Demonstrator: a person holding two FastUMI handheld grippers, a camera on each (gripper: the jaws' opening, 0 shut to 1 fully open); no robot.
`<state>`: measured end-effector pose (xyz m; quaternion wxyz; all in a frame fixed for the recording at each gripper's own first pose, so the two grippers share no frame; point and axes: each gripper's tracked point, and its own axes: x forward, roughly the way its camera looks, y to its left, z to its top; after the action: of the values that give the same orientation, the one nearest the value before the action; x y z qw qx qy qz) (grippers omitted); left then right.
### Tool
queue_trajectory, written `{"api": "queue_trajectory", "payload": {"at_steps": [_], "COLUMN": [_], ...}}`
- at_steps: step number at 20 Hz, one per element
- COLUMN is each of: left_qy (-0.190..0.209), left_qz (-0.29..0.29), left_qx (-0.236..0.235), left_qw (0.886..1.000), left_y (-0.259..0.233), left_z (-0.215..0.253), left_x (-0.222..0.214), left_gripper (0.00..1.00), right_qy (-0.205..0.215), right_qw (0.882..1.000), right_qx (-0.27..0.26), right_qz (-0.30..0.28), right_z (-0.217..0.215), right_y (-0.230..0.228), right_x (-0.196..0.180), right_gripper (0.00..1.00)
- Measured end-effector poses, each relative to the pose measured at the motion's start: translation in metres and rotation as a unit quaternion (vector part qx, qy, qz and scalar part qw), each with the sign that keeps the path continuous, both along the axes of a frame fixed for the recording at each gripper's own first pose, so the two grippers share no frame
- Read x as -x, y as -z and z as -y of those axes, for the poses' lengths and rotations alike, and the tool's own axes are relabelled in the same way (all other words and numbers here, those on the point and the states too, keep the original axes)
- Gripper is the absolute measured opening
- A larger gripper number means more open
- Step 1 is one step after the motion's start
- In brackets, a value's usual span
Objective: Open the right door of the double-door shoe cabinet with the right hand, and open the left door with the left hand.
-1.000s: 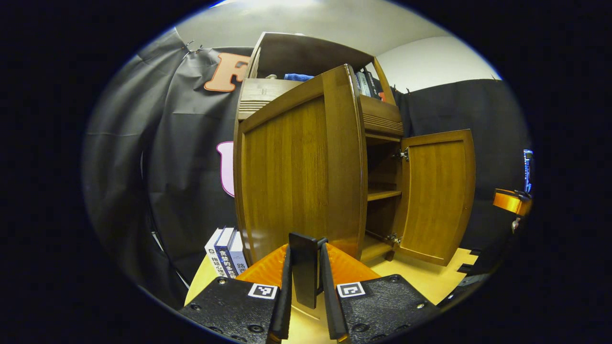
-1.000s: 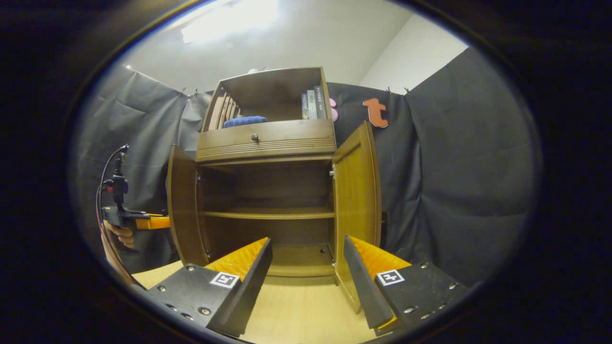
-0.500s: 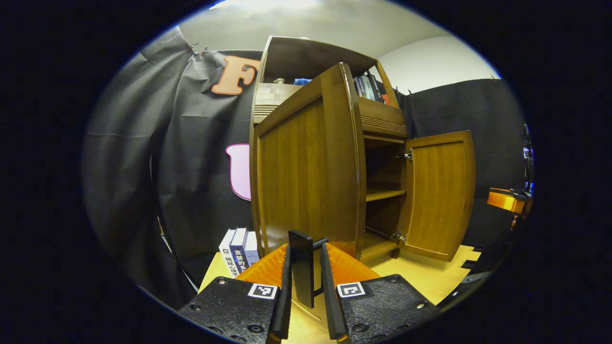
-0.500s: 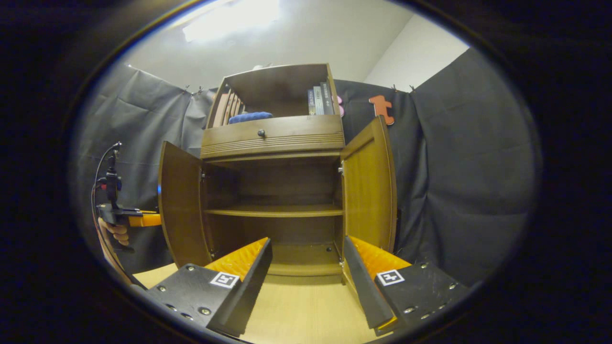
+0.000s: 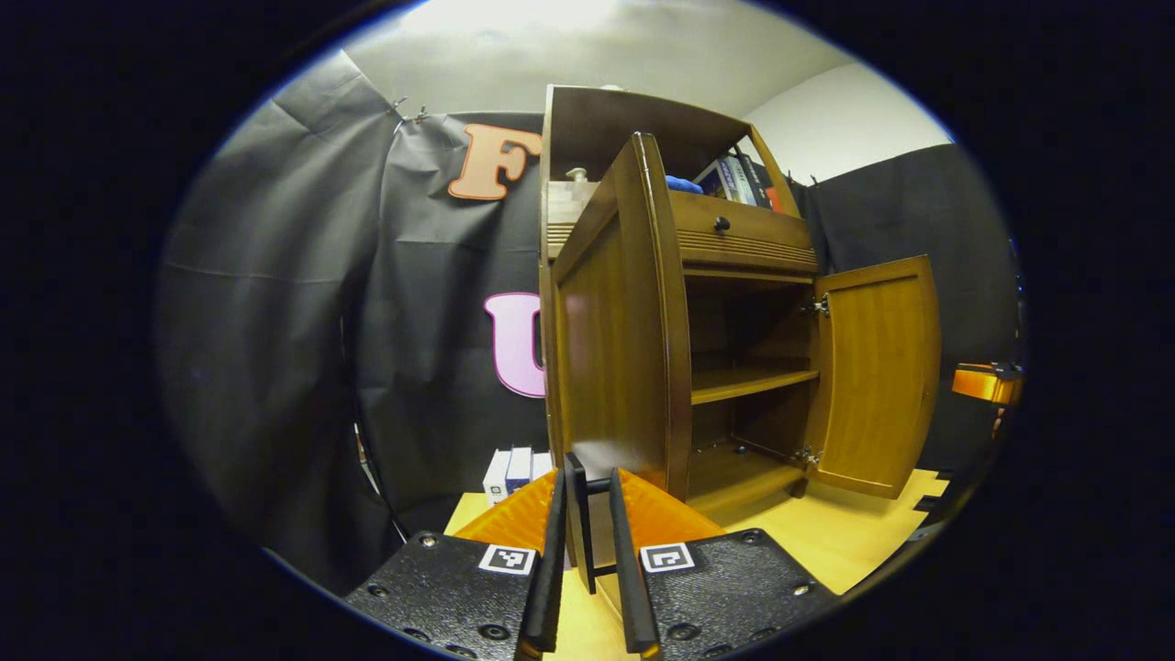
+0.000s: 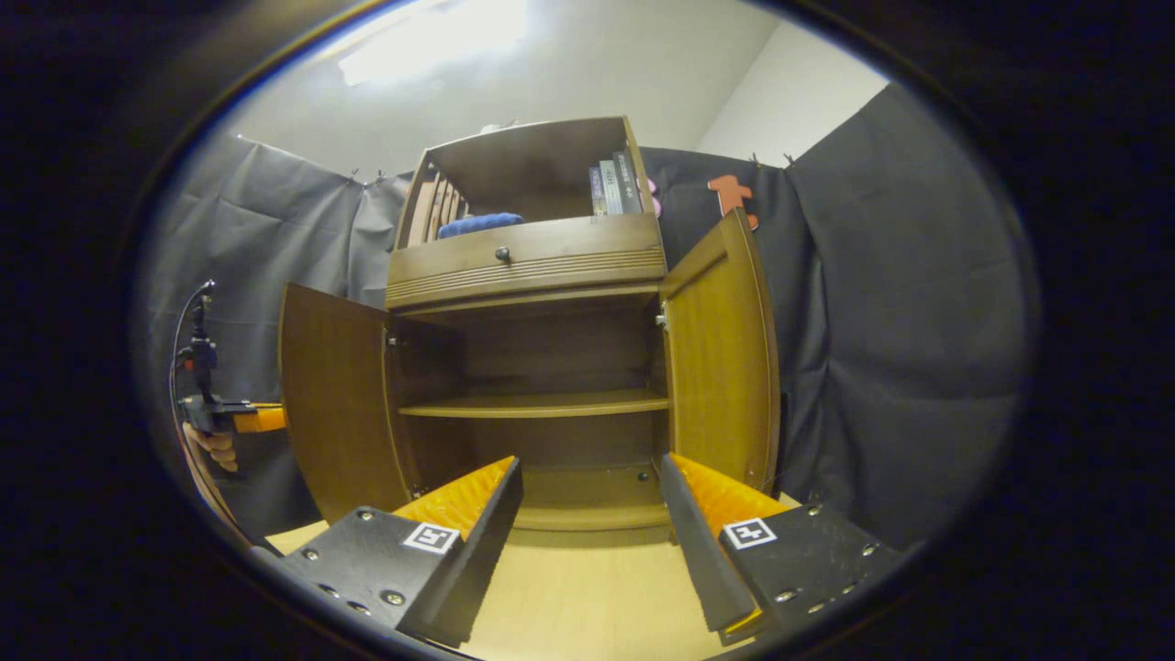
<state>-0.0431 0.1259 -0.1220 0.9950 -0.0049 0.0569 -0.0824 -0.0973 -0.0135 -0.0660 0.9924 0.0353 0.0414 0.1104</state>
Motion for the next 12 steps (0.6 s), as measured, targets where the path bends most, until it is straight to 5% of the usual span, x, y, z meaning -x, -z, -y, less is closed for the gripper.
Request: {"api": "queue_trajectory", "payload": {"at_steps": [2, 3, 12], "left_qy": [-0.027, -0.036, -0.029], "left_qz": [0.008, 0.011, 0.000], "left_qx": [-0.006, -0.005, 0.011], "left_qw": [1.000, 0.999, 1.000], "left_y": [-0.006, -0.005, 0.003], "left_z": [-0.020, -0.028, -0.039], "left_x": [-0.002, -0.004, -0.004], "left_gripper": [0.23, 0.14, 0.18], "right_qy": [-0.003, -0.003, -0.008], "right_qw": [1.000, 1.000, 1.000], "right_qx": [0.002, 0.006, 0.020], "right_qz": [-0.001, -0.003, -0.014], "right_z": [0.000, -0.001, -0.003], "right_y": [0.001, 0.001, -0.001], "right_x": [-0.001, -0.001, 0.001], "right_gripper": [0.89, 0.89, 0.89]}}
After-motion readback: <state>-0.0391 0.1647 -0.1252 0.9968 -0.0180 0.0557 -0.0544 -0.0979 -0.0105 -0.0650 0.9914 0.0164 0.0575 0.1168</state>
